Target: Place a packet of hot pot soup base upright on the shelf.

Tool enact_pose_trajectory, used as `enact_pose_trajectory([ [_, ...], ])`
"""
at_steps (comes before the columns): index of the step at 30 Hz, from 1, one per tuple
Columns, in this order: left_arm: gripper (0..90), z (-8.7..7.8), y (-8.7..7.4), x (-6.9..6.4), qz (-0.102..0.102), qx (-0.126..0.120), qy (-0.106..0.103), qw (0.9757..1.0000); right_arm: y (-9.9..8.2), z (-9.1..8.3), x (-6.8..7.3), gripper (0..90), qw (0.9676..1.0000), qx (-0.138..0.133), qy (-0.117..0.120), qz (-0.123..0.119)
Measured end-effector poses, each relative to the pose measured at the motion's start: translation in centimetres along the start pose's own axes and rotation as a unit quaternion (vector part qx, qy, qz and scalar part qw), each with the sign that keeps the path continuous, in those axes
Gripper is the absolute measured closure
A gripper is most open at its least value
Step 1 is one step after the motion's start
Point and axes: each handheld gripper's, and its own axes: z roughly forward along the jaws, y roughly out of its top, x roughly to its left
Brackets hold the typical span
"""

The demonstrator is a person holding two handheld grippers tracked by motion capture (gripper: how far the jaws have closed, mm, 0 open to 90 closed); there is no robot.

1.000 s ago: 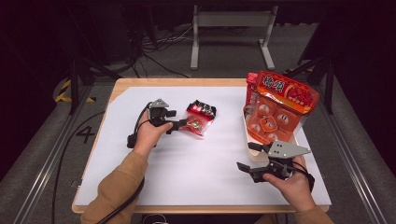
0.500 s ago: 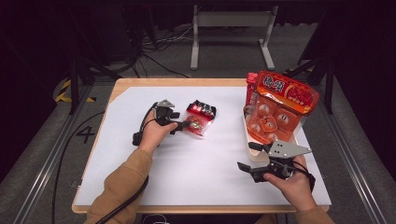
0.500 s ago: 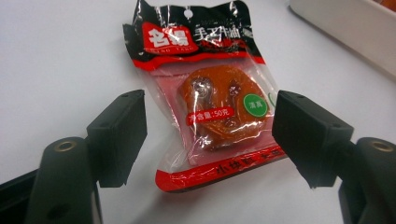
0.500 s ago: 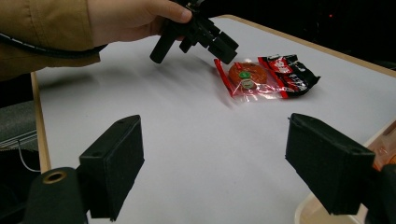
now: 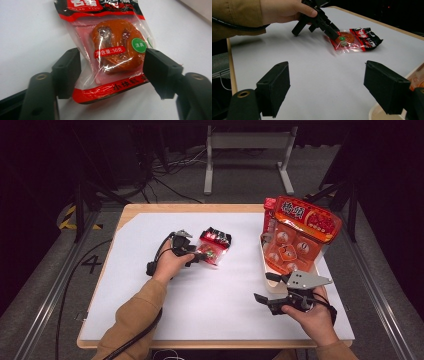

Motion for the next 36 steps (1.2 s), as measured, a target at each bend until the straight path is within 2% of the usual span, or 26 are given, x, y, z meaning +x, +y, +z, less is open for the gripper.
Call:
enact_pose_trajectory([
  [1,35.4,0.0,0.0,0.0,-0.003,0.003,0.001,1.0000,0.0,0.0,0.0,21.3,1.0000,-0.002,0.002,0.004],
  [3,41.2,-0.1,0.1,0.0,0.003,0.005,0.006,1.0000,0.0,0.1,0.0,21.5,1.0000,0.001,0.002,0.001],
  [4,41.2,-0.1,0.1,-0.1,0.009,0.010,0.010,0.9999,0.0,0.1,0.0,21.5,1.0000,0.001,0.002,0.001],
  [7,60.0,-0.3,0.0,-0.3,0.017,0.017,0.021,0.9995,0.0,0.2,0.0,21.3,1.0000,0.001,0.002,0.002],
  [9,69.6,-0.4,-0.2,-0.2,0.011,0.012,0.028,0.9995,0.0,0.2,0.1,21.3,1.0000,0.001,0.003,0.002],
  [13,76.6,-0.5,-0.4,-0.2,0.017,0.008,0.039,0.9991,0.1,0.2,0.1,21.3,1.0000,-0.001,0.003,0.001],
  [17,85.9,-0.5,-0.3,-0.9,0.030,0.021,0.054,0.9979,0.0,0.1,0.0,21.3,1.0000,0.000,0.003,0.001],
  [20,87.8,-0.6,-0.3,-1.2,0.034,0.020,0.060,0.9974,0.0,0.1,0.0,21.3,1.0000,0.001,0.002,0.002],
  [27,89.9,-1.2,-0.4,-1.7,0.046,0.000,0.065,0.9969,0.0,0.0,-0.1,21.4,1.0000,-0.001,0.001,0.003],
  [36,90.0,-3.4,-0.7,-3.2,0.070,-0.032,0.059,0.9953,0.1,0.1,-0.1,22.0,1.0000,-0.001,-0.004,0.004],
])
